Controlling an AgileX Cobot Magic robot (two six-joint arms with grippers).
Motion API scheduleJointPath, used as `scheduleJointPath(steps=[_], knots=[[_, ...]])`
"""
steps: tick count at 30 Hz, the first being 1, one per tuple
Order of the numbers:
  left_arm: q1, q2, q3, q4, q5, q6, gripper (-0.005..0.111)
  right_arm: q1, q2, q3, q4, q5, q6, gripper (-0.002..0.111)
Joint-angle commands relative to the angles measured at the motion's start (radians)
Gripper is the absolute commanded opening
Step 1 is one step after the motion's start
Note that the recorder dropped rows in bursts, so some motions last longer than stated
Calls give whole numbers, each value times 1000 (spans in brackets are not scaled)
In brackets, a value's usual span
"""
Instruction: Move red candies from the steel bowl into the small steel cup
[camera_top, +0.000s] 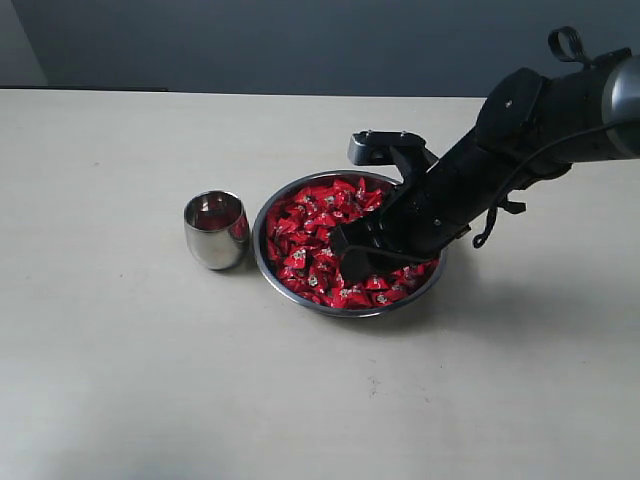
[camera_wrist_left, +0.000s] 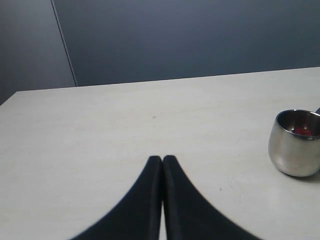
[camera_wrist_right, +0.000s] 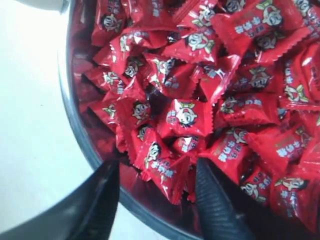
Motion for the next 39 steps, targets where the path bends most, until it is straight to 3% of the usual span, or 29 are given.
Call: scheduleJointPath(steps=[1, 11, 19, 32, 35, 39], knots=[[2, -5, -8, 2, -2, -2, 0, -3, 36, -8, 29, 20, -35, 48], [2, -5, -8, 2, -2, -2, 0, 1, 71, -26, 53, 18, -40, 48], [2, -5, -8, 2, -2, -2, 0, 32, 71, -31, 28, 13, -42, 38], [2, -5, -8, 2, -2, -2, 0, 32, 71, -31, -53, -4, -20, 38], [2, -5, -8, 2, -2, -2, 0, 32, 71, -31, -77, -24, -9, 30], [2, -5, -8, 2, -2, -2, 0, 32, 71, -36, -79, -29, -7, 3]])
